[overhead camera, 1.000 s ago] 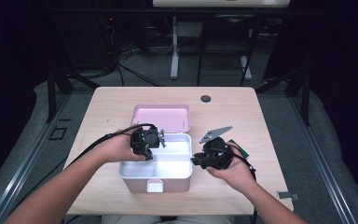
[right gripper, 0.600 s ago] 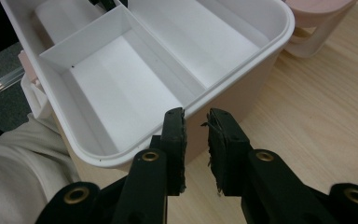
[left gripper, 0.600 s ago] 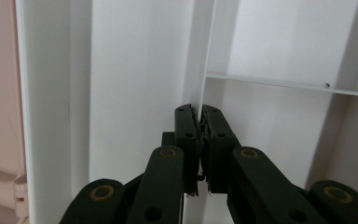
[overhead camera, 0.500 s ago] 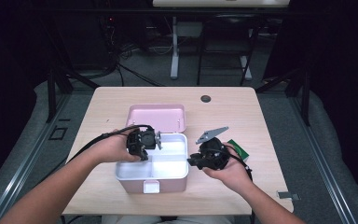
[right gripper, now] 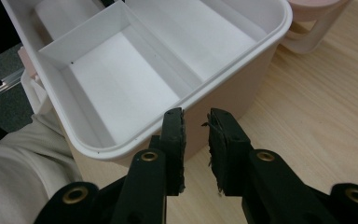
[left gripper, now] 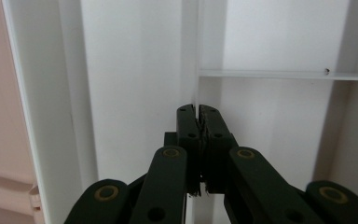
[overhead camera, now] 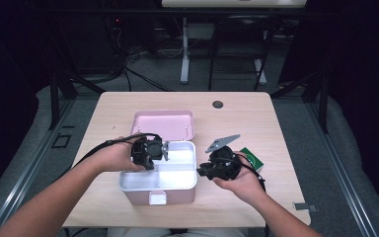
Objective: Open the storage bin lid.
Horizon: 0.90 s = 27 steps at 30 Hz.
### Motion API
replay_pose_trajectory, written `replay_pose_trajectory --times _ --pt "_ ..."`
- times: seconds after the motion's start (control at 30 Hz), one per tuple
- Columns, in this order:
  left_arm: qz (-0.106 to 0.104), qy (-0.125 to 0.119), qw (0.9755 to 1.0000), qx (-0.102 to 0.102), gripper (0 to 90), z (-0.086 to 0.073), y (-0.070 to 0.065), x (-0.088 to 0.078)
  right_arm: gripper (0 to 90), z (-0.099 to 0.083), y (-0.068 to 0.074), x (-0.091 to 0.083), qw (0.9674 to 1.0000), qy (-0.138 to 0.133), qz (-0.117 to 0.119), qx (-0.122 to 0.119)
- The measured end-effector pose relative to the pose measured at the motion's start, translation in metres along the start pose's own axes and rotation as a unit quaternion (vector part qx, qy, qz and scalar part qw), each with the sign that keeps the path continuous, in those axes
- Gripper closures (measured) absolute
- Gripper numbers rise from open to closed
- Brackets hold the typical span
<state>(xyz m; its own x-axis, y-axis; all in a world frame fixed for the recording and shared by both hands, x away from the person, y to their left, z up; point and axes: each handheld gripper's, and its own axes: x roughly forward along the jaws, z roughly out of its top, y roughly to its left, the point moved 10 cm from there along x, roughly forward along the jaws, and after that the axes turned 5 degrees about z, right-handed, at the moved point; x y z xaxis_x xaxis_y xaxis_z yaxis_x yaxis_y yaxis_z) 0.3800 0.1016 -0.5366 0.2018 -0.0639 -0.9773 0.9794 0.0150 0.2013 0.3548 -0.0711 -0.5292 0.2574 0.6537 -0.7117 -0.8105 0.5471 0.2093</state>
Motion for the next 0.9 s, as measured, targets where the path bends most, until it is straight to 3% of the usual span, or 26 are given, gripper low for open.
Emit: replay_pose_trajectory --times 0.23,0.43,0.53,0.63,0.73,0.9 --pt "0.015 -0.004 0.9998 0.012 88.7 -0.002 0.0 -0.006 75.3 0.001 -0.005 -0.007 0.9999 -0.01 -0.005 0.006" --pt "0.034 -0.028 0.999 0.002 89.4 -0.004 0.004 -0.025 75.1 0.0 -0.008 -0.01 0.9998 -0.013 -0.007 0.013" --pt "0.045 -0.028 0.9986 -0.004 89.4 -0.008 0.008 -0.037 74.8 0.001 -0.008 -0.01 0.9998 -0.014 -0.007 0.014" --pt "0.057 -0.037 0.9975 -0.02 89.4 -0.014 0.012 -0.047 74.5 0.002 -0.008 -0.01 0.9998 -0.016 -0.007 0.013" --pt "0.062 -0.028 0.9971 -0.034 89.4 -0.025 0.015 -0.052 74.1 0.002 -0.007 -0.01 0.9998 -0.016 -0.007 0.012" --pt "0.056 -0.025 0.9937 -0.093 89.5 -0.045 0.017 -0.054 73.2 0.002 -0.008 -0.012 0.9997 -0.014 -0.01 0.015"
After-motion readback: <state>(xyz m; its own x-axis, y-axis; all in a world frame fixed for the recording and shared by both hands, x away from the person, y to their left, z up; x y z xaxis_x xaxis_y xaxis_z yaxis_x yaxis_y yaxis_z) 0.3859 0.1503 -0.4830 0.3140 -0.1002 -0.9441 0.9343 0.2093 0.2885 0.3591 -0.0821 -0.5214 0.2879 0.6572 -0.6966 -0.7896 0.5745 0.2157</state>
